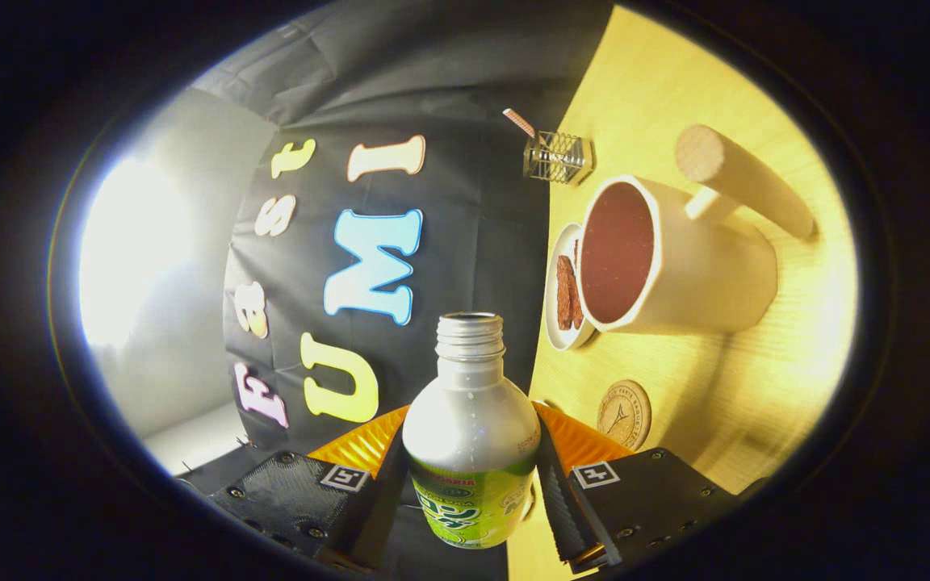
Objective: Take the bottle from table, then pour the juice into the cup, finally place the bottle on the coaster
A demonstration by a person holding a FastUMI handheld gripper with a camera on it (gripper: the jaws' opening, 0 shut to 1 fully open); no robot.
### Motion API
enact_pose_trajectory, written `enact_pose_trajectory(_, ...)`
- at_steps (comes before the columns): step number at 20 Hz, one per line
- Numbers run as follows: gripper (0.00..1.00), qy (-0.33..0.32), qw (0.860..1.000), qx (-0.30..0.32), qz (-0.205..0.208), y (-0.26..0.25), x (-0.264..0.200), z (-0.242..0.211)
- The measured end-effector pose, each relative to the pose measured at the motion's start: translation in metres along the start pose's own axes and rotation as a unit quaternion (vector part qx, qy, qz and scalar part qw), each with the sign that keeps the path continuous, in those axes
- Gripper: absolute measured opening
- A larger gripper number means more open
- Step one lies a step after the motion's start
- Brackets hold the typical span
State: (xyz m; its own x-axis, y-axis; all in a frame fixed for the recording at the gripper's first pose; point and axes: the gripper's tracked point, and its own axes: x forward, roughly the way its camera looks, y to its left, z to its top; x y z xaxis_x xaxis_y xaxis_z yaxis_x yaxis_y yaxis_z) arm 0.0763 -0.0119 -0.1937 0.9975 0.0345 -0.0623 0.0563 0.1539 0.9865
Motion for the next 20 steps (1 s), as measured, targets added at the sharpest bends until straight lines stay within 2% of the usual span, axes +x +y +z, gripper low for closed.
enact_pose_trajectory(3,0.76,-0.009,1.000,0.021,-0.009,-0.004,-0.003,0.004)
enact_pose_trajectory(9,0.76,-0.016,0.997,0.080,0.007,-0.001,0.000,0.009)
enact_pose_trajectory(20,0.76,-0.018,0.994,0.108,0.002,0.000,0.004,0.012)
